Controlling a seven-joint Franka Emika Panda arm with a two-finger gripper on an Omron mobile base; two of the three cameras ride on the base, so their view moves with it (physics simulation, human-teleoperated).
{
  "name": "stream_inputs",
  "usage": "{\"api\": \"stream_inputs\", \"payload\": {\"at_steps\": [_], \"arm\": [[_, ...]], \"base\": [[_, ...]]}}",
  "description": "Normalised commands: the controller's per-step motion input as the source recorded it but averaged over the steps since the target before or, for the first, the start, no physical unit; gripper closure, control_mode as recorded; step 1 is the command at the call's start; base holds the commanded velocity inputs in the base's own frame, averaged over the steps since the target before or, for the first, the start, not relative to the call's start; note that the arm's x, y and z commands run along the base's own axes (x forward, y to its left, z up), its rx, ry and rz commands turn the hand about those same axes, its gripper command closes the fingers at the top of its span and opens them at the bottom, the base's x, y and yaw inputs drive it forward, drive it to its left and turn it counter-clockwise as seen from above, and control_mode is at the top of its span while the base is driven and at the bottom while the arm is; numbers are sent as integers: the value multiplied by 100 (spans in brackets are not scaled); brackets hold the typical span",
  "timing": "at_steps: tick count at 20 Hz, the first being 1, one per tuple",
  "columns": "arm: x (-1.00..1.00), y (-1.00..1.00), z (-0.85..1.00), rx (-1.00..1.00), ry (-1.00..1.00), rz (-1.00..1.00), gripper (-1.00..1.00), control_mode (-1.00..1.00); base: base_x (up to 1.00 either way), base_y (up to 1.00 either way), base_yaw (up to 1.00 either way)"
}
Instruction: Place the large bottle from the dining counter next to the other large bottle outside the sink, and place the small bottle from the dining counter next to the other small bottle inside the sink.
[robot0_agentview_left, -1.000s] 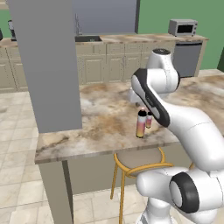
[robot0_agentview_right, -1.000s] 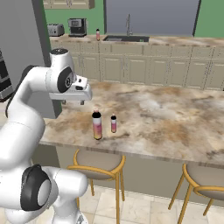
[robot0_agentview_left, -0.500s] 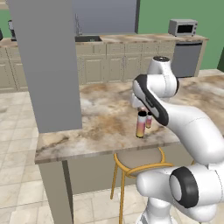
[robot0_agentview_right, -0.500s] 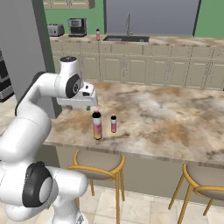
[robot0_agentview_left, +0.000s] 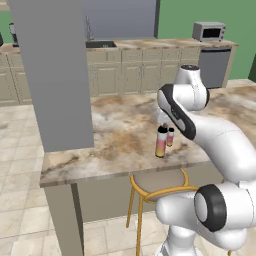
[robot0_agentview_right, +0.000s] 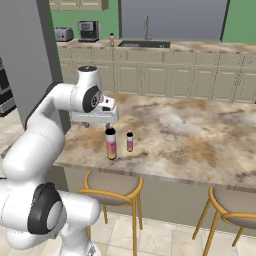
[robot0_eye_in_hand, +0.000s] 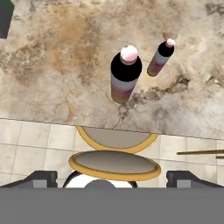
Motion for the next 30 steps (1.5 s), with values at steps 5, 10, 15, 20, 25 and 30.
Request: {"api": "stream_inputs", "payload": {"at_steps": [5,10,15,20,25,30], "arm": [[28,-2,0,0,10,0,-100,-100],[35,0,0,0,10,0,-100,-100],[17,0,0,0,2,0,-100,-100],[22,0,-7,0,0,0,-100,-100],[34,0,-5,0,0,0,-100,-100],[30,0,-5,0,0,0,-100,-100]], "base": [[0,0,0],[0,0,0],[0,0,0],[0,0,0],[0,0,0],[0,0,0]]}}
